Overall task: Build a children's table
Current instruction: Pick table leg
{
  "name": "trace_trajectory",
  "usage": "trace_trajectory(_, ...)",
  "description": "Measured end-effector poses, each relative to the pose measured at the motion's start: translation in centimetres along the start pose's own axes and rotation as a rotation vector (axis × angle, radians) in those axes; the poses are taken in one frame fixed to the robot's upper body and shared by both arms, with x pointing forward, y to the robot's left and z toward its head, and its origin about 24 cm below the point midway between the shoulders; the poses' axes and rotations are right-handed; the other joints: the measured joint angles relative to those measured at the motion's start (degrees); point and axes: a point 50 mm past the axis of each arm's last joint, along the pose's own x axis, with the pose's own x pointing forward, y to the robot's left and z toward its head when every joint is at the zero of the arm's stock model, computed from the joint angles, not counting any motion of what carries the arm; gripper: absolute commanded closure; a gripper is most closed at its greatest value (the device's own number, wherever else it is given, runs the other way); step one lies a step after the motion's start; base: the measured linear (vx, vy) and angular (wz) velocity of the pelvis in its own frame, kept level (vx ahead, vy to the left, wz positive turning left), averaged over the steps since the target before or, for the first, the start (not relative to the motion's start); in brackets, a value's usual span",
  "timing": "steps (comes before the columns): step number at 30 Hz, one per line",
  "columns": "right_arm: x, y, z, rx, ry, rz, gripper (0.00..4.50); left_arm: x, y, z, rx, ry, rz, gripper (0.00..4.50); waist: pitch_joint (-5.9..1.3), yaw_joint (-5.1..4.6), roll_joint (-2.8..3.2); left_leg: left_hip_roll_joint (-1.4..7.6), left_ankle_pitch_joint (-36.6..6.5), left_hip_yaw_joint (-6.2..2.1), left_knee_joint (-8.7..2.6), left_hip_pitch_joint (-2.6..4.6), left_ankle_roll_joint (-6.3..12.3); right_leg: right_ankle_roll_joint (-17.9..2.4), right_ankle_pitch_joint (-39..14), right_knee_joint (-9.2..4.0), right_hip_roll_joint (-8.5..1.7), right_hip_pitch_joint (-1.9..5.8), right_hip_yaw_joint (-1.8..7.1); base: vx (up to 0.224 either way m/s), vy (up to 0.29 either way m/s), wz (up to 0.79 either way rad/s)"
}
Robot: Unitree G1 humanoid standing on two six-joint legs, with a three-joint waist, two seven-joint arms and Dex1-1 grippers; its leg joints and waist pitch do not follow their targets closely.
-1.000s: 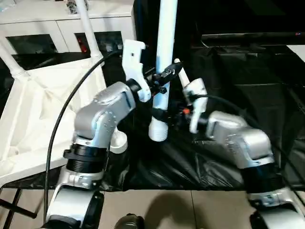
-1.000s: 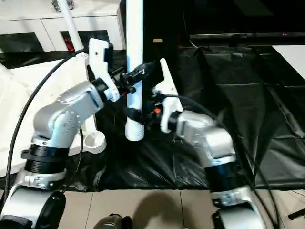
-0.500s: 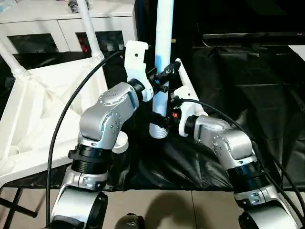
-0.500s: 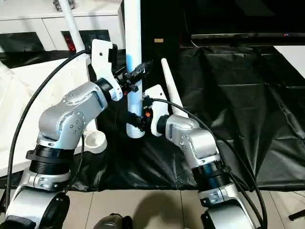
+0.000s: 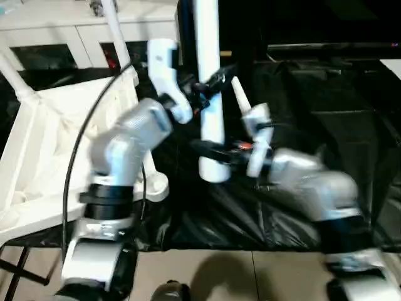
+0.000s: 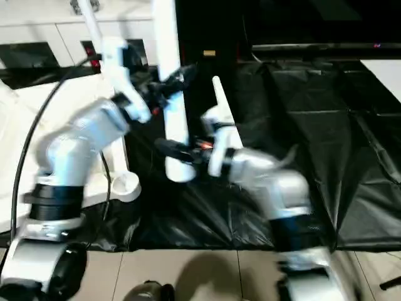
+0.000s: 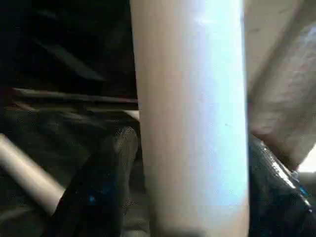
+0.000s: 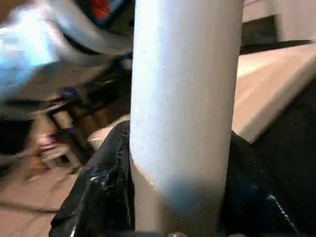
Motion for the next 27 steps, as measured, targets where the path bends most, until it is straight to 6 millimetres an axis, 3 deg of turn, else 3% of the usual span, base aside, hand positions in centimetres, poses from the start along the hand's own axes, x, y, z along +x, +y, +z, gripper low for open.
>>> trace_trajectory(4, -0.7, 0.7, 0.3, 0.009, 0.01, 0.091, 2.61, -0.6, -0.4, 0.3, -0.096, 0.003, -0.141, 1.53, 0.0, 0.01, 0.0, 0.01, 0.0, 0.0, 0.0, 0.03, 0.0, -0.1, 0.0, 0.02, 0.0, 0.0, 0.0, 0.0, 0.0, 0.0)
trace_trajectory(5, -0.8, 0.8, 0.3, 0.013, 0.01, 0.105, 2.61, -0.6, -0.5, 0.4, -0.097, 0.001, -0.159, 1.81, -0.01, 0.02, 0.01, 0.01, 0.0, 0.0, 0.0, 0.04, 0.0, -0.1, 0.0, 0.02, 0.0, 0.0, -0.01, 0.0, 0.0, 0.0)
trace_trajectory(6, -0.9, 0.8, 0.4, 0.015, 0.013, 0.114, 2.61, -0.5, -0.6, 0.6, -0.092, 0.001, -0.173, 1.81, -0.01, 0.04, 0.01, 0.01, 0.0, 0.0, 0.0, 0.04, 0.0, -0.1, 0.1, 0.02, 0.0, 0.01, -0.01, 0.0, 0.0, 0.0)
trace_trajectory(16, -1.1, 0.7, 0.3, -0.008, 0.039, 0.1, 2.61, -0.3, -0.8, 0.7, -0.077, 0.008, -0.192, 2.54, 0.01, 0.09, -0.03, 0.01, 0.0, 0.0, 0.0, 0.03, 0.0, -0.1, 0.1, 0.0, 0.0, 0.01, 0.0, 0.0, 0.0, 0.0)
trace_trajectory(18, -0.9, 0.6, 0.1, -0.032, 0.06, 0.087, 1.91, -0.3, -0.8, 0.7, -0.062, 0.026, -0.194, 2.62, 0.01, 0.09, -0.05, 0.01, 0.0, 0.0, 0.0, 0.02, 0.0, -0.1, 0.1, 0.0, 0.0, 0.0, 0.0, 0.0, 0.0, 0.0)
trace_trajectory(21, -0.4, 0.7, -0.2, -0.056, 0.108, 0.073, 1.84, -0.3, -0.8, 0.4, -0.028, 0.071, -0.186, 2.66, 0.02, 0.04, -0.06, 0.01, 0.0, 0.0, -0.01, 0.02, 0.0, -0.1, 0.1, 0.0, 0.0, -0.02, 0.0, 0.0, 0.0, 0.0)
trace_trajectory(24, -0.1, 0.7, -0.3, -0.077, 0.137, 0.069, 1.44, -0.4, -0.8, 0.3, -0.003, 0.097, -0.194, 2.68, 0.04, 0.06, -0.09, 0.01, 0.0, 0.01, 0.0, 0.02, 0.0, -0.1, 0.1, 0.0, 0.0, -0.02, 0.01, 0.0, 0.0, 0.0)
trace_trajectory(27, 0.1, 0.7, 0.4, -0.13, 0.172, 0.072, 1.43, -0.5, -1.2, 0.2, 0.034, 0.141, -0.242, 2.69, 0.02, 0.09, -0.14, 0.01, 0.0, 0.01, 0.0, 0.04, 0.0, 0.0, 0.1, 0.0, 0.0, -0.01, 0.01, 0.0, 0.0, 0.0)
